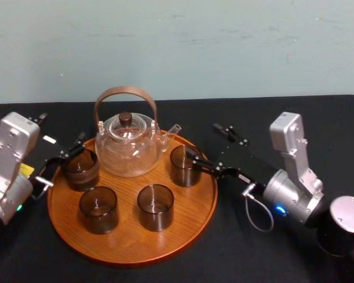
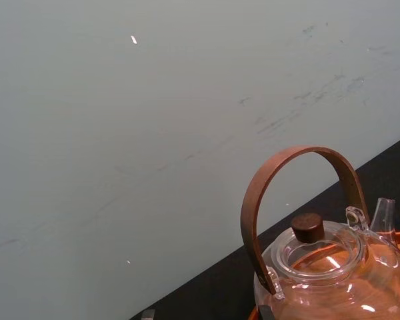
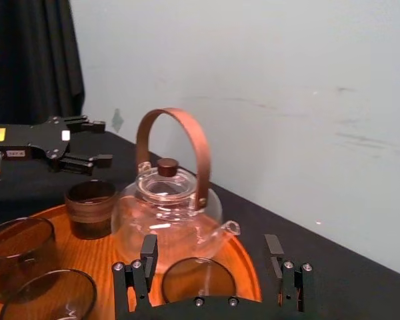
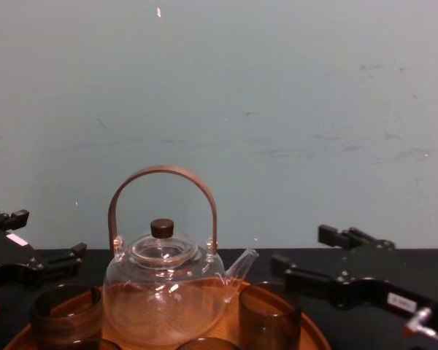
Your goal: Pick up the glass from the table and place it on the tray.
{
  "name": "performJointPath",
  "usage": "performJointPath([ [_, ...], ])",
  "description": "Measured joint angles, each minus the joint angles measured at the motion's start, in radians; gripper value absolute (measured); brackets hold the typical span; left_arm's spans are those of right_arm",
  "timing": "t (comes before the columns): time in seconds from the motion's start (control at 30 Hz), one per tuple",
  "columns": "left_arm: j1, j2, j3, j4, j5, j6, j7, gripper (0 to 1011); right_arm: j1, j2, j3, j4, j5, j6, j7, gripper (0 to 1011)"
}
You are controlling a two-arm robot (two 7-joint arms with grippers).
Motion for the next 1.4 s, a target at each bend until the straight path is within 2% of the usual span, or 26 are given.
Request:
performJointPath([
  [0.17, 0.000, 0.000, 0.000, 0.000, 0.000, 0.000, 0.000, 1001, -0.042, 0.026, 0.034, -0.038, 0.013, -0.001, -0.024, 1002],
  [0.4, 0.000, 0.000, 0.000, 0.000, 0.000, 0.000, 0.000, 1001, -0.097, 0.051, 0.086, -0.060, 0.016, -0.018, -0.063, 1002],
  [0.8, 0.000, 0.000, 0.000, 0.000, 0.000, 0.000, 0.000, 1001, -0.165, 0.048, 0.163, -0.033, -0.001, -0.046, -0.120, 1002],
  [1.07, 0.000, 0.000, 0.000, 0.000, 0.000, 0.000, 0.000, 1001, -0.162, 0.021, 0.177, 0.012, -0.032, -0.056, -0.145, 1002],
  [1.4, 0.000, 0.000, 0.000, 0.000, 0.000, 0.000, 0.000, 1001, -0.163, 0.025, 0.177, 0.006, -0.030, -0.056, -0.144, 1002],
])
